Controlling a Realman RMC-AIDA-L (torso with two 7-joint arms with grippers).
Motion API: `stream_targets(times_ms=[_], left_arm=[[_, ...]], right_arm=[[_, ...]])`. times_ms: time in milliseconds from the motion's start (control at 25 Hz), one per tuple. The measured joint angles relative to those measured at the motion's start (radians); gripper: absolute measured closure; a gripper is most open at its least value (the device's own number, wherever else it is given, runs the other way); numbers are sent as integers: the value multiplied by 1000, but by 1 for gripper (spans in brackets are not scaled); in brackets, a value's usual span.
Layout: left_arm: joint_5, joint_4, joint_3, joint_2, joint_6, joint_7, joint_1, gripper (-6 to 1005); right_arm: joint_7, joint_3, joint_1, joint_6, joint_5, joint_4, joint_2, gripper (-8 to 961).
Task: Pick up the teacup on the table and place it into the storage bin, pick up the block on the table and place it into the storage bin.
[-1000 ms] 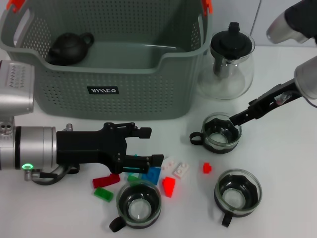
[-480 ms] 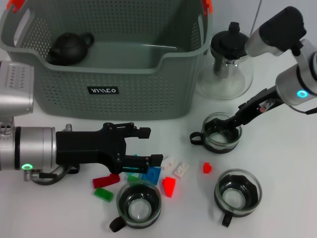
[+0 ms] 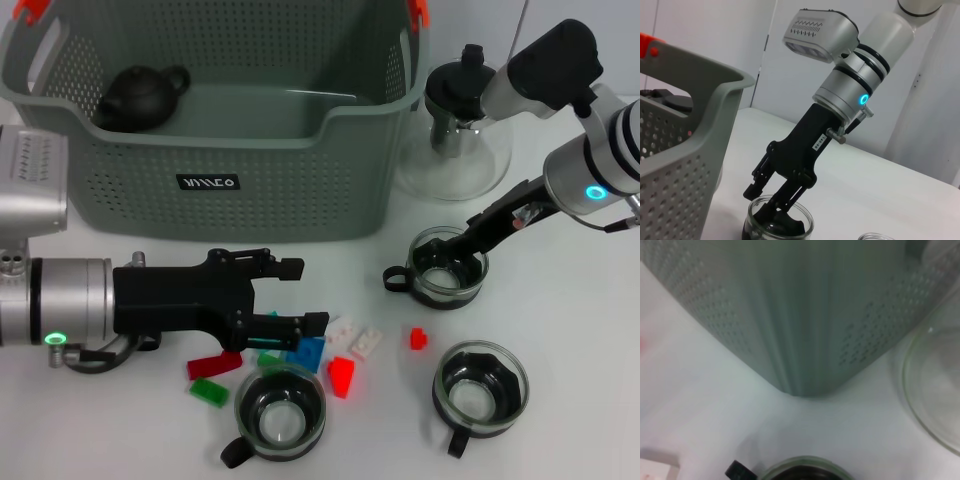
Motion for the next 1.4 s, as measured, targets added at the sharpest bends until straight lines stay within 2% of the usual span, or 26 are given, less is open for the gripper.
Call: stream_targets(times_ms=[120,680,840,960,1080,1120,1160,1400], left_arm=[[0,-4,-2,1,0,4,0,172],[0,-4,-5,2,1,5,0,171],[-1,-4,-5,4,6,5,0,171],[-2,-4,-5,6,10,2,2,171],[-2,-4,-5,8,13,-2,7,171],[-2,-4,-5,8,15,-2,10,171],[-2,-4,-6,8,15,-2,11,171],[-3,0,-9,8,10,-2,25,172]], right_arm=[[-8,-20,0,0,8,0,0,353],[-21,-27,-14,-27,67,-11,-9,798],[-23,-25,-22,-50,66,-30,-9,874],[-28,-21,-51,-138,70,-102,-10,893],[-31,-15,-99,-275,94,-225,-10,894],[-32,-3,-130,-375,132,-323,-12,894],[-32,-3,-130,-375,132,-323,-12,894],[-24,66,-172,-588,276,-567,-14,895]])
